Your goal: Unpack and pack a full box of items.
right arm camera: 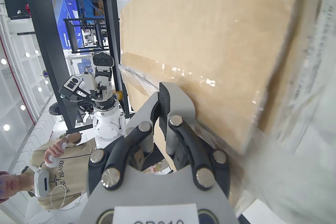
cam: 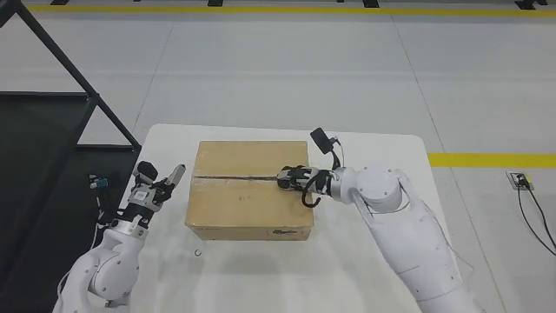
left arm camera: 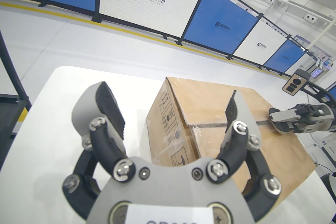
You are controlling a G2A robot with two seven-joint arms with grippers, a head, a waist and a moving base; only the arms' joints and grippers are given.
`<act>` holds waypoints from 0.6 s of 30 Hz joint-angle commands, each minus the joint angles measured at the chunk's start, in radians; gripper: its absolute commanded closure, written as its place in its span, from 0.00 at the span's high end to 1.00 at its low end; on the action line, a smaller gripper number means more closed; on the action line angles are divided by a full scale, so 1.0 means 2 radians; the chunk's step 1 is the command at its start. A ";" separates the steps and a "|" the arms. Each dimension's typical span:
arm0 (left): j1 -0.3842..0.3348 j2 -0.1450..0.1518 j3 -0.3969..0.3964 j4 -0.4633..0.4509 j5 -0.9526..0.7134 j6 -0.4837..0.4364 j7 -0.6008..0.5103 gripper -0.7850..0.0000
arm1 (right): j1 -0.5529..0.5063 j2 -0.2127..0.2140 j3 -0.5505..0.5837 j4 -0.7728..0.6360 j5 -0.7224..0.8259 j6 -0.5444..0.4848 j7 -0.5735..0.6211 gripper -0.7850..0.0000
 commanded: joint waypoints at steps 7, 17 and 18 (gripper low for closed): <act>0.001 0.000 0.000 0.000 0.001 0.002 0.000 1.00 | -0.029 0.013 0.043 -0.015 0.012 0.001 -0.005 0.00; 0.002 0.001 0.002 -0.003 0.005 0.006 -0.001 1.00 | -0.044 0.023 0.074 -0.001 0.036 -0.011 -0.012 0.00; 0.002 0.001 0.002 -0.003 0.005 0.006 -0.001 1.00 | -0.045 0.023 0.076 0.001 0.038 -0.012 -0.013 0.00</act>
